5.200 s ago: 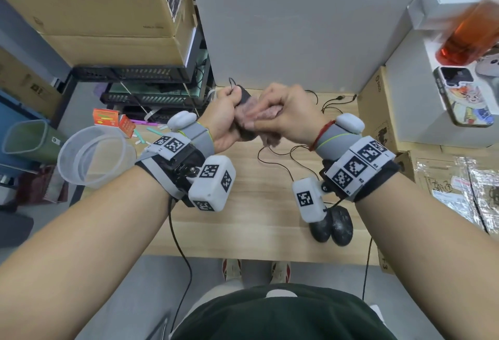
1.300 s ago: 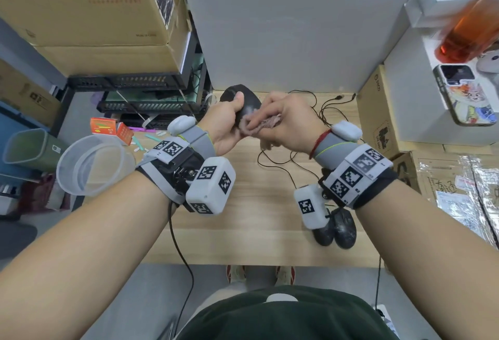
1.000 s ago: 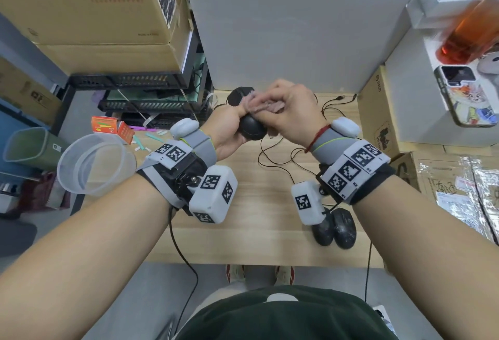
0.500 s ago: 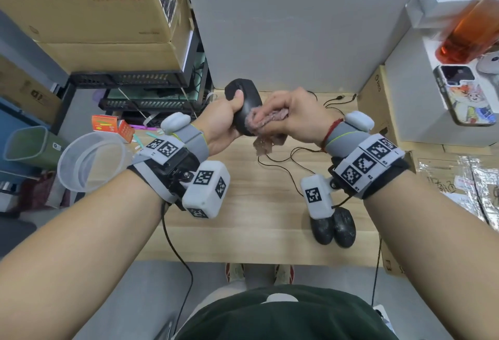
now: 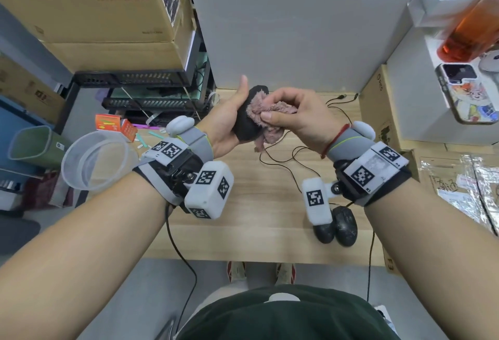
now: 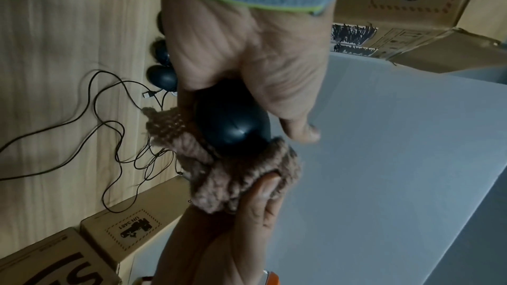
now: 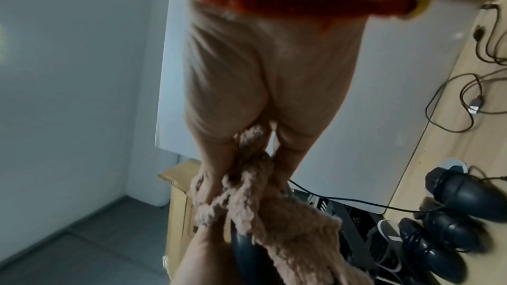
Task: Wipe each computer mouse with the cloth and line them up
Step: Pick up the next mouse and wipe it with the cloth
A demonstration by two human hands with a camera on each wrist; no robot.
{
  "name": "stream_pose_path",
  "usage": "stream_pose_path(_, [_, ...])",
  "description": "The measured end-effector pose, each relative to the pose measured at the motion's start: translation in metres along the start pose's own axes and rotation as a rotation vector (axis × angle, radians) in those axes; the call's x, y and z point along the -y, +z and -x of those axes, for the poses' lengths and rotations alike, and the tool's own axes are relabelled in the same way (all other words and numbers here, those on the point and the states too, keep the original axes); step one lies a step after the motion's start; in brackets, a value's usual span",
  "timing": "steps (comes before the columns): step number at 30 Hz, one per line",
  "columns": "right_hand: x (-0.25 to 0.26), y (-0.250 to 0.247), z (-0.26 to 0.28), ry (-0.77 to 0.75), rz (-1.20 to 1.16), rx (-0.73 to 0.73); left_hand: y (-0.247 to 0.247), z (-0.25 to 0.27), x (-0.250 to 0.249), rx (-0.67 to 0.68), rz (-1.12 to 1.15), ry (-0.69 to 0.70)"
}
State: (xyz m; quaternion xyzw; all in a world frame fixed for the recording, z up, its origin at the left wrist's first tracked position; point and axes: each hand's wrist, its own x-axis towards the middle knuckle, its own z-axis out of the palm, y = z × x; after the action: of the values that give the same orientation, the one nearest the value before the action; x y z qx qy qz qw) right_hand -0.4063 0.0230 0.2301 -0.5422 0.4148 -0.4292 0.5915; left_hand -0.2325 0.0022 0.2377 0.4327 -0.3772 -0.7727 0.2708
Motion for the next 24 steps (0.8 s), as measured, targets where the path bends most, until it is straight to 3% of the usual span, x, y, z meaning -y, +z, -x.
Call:
stream_pose_path(5, [0.003,-0.009,-0.017,-0.087,0.096,-0.311,0.006,0.005,0.003,-0.066,0.019,0.03])
stream_pose_path(7, [0.004,-0.007,-0.018,-0.099,0.124,-0.342,0.008,0.003,0.002,-0.092,0.054,0.011])
stream_pose_path(11, [0.005,0.015,-0.009,-0.122,0.214,-0.241,0.011,0.001,-0.003,-0.113,0.115,0.021])
stream_pose_path(15, [0.005,0.03,0.003,-0.118,0.326,0.089,0.004,0.001,-0.007,-0.194,0.237,0.006])
stream_pose_path(16, [0.005,0.029,0.005,-0.099,0.337,0.113,0.0,-0.001,-0.007,-0.212,0.262,0.004])
stream_pose_path(18, [0.004,0.02,0.001,-0.077,0.337,-0.004,-0.001,0.0,-0.009,-0.178,0.268,-0.006])
stream_pose_path(21, [0.002,0.003,-0.014,-0.059,0.347,-0.342,0.005,0.003,-0.009,-0.127,0.222,-0.003])
stream_pose_path(24, [0.008,0.004,-0.018,-0.066,0.426,-0.373,0.01,0.002,-0.007,-0.136,0.261,0.0])
